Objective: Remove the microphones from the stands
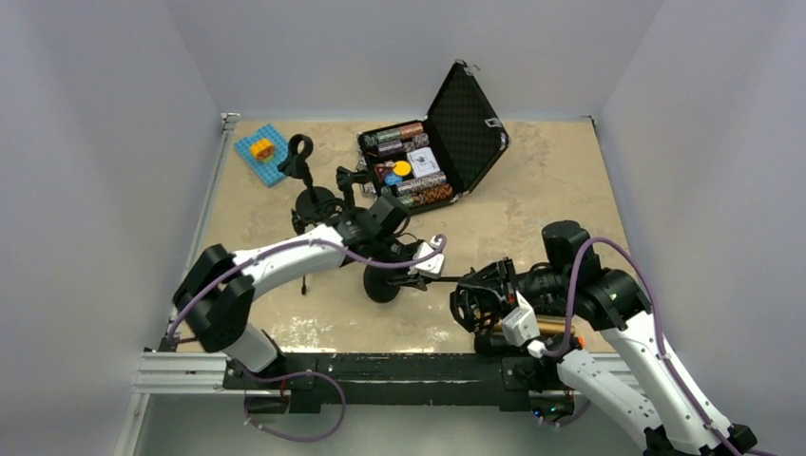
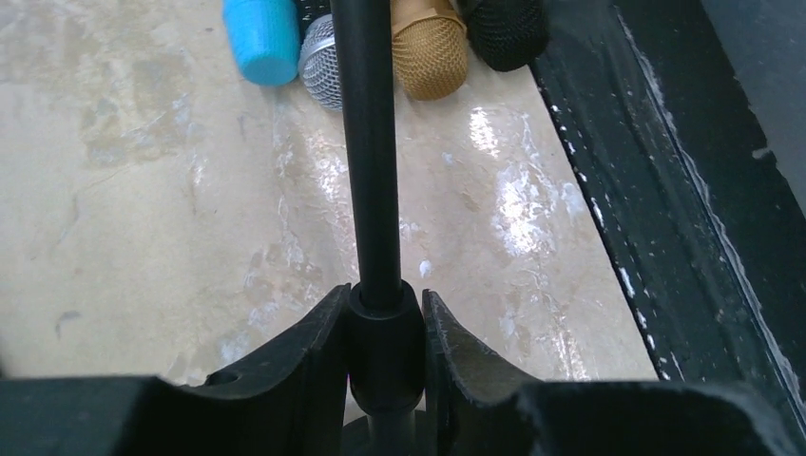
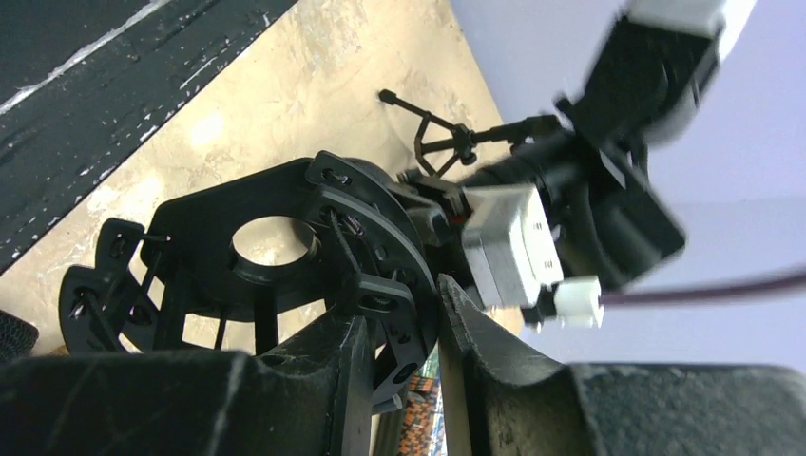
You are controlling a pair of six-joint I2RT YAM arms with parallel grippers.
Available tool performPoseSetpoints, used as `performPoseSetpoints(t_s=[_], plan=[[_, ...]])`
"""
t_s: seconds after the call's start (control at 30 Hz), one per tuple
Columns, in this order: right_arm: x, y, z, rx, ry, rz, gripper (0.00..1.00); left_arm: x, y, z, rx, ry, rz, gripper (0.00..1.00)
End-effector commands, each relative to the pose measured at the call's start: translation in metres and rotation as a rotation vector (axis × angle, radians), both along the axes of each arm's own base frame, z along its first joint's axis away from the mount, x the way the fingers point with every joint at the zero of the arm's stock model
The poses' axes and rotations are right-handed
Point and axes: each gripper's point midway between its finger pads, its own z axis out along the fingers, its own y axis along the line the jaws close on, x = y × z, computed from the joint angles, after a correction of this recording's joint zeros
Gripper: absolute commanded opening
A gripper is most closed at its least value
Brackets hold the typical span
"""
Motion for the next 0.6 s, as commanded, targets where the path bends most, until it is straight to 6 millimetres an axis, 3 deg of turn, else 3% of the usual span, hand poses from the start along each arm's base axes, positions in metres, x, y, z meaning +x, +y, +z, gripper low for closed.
performPoseSetpoints(t_s=[0.0,0.1,0.2,0.23,0.3,0.37,0.47,0.57], plan=[[0.015,0.004,0.015,0.055,0.194,-0.150,0.00,0.037,-0.010,0.048,-0.257,-0.138,0.405,0.03],[0.025,0.008,0.023,0.122,0.415,-0.280,0.00,0.051,0.000,0.067,-0.378,-0.233,0.649,0.00],[0.029,0.010,0.030,0.195,0.617,-0.381,0.00,0.060,0.010,0.051,-0.275,-0.114,0.843,0.00],[0.026,0.009,0.029,0.195,0.620,-0.380,0.00,0.058,0.013,0.042,-0.246,-0.072,0.875,0.06],[0.019,0.007,0.024,0.183,0.547,-0.337,0.00,0.045,0.011,0.036,-0.255,-0.025,0.828,0.36],[0.016,0.002,0.018,0.145,0.464,-0.319,0.00,0.026,0.008,0.042,-0.272,-0.016,0.712,0.54],[0.006,-0.005,0.009,0.071,0.356,-0.258,0.00,0.010,0.005,0.052,-0.249,-0.043,0.541,0.59],[0.008,-0.007,0.004,0.048,0.301,-0.246,0.00,0.005,0.008,0.061,-0.213,-0.040,0.407,0.61]])
